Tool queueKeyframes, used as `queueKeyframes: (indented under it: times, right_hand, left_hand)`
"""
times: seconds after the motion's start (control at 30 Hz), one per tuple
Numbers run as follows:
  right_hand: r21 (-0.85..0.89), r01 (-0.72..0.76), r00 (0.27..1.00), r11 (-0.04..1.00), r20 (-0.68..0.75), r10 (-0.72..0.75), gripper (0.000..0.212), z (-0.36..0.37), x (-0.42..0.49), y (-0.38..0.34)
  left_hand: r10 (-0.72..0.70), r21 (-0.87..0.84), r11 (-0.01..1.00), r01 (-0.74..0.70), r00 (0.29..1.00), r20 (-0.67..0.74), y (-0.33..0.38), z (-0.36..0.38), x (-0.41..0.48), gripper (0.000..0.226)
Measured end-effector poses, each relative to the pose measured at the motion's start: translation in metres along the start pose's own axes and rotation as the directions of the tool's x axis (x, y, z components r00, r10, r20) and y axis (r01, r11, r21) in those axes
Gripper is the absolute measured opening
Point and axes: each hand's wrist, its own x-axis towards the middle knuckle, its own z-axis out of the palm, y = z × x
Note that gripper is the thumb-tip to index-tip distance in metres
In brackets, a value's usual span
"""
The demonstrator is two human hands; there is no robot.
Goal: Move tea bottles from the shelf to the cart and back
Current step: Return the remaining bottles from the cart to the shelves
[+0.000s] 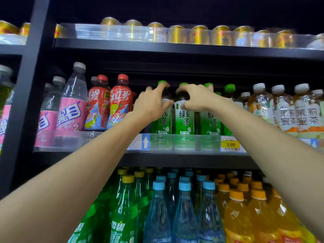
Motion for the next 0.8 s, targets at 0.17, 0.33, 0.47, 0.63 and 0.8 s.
queueKeyframes:
  times: [0.17, 0.33, 0.47, 0.63, 0.8]
  right_hand:
    - [0.000, 0.044, 0.999, 0.999, -0.021, -0.044, 0.064, -0.004, -0.008, 0.002]
    - [-0.004, 0.011, 0.999, 1.000, -0.035, -0.011, 0.064, 0.003, -0.002, 0.003]
    - [-0.002, -0.024, 0.996, 1.000, -0.083, 0.024, 0.066, 0.011, -0.003, 0.001]
    - [-0.049, -0.030, 0.985, 0.998, -0.170, 0.021, 0.063, 0.012, -0.012, -0.003]
    - [-0.053, -0.023, 0.968, 0.998, -0.250, 0.009, 0.057, 0.014, -0.023, 0.000]
  left_hand:
    - [0.006, 0.029, 1.000, -0.004, 0.998, -0.066, 0.001, 0.003, -0.005, 0.059]
    - [0.001, 0.071, 0.997, 0.006, 0.996, -0.092, 0.010, 0.005, -0.007, 0.056]
    - [0.010, 0.066, 0.998, -0.003, 0.996, -0.094, 0.009, 0.005, -0.009, 0.055]
    - [-0.007, 0.041, 0.999, 0.010, 0.997, -0.076, 0.007, 0.000, -0.013, 0.057]
    - [0.004, 0.069, 0.998, 0.002, 0.995, -0.100, 0.010, -0.004, -0.019, 0.058]
